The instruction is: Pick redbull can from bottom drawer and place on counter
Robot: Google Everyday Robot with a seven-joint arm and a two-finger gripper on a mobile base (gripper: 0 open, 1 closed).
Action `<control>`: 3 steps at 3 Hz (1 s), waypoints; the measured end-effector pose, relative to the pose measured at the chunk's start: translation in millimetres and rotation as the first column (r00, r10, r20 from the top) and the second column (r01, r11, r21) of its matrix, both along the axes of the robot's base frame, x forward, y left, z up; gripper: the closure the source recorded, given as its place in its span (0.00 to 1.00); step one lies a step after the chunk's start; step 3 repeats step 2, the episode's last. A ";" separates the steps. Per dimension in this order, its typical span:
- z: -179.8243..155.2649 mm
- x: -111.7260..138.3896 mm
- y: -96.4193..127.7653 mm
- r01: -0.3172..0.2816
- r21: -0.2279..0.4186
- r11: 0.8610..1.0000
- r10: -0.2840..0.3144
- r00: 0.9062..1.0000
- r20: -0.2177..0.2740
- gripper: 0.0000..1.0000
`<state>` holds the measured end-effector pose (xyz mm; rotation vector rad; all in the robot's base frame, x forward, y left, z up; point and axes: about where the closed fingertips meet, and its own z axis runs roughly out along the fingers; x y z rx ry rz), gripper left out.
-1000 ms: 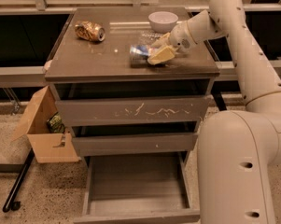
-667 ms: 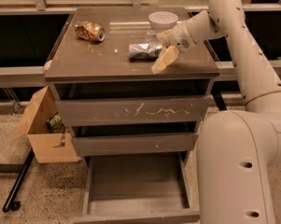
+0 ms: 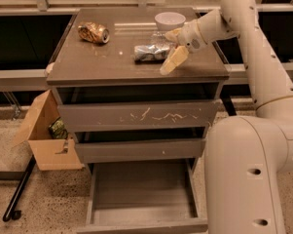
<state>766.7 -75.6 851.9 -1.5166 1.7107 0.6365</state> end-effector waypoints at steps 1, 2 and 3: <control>21.0 -2.7 -18.9 -0.007 0.018 1.000 0.006 0.999 0.054 0.00; 50.7 -15.4 -52.0 0.008 0.023 1.000 -0.010 0.994 0.110 0.00; 50.7 -15.4 -52.0 0.008 0.023 1.000 -0.010 0.994 0.110 0.00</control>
Offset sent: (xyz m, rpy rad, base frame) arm -0.0299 -0.1113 0.1011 0.0201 -0.1820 -0.0328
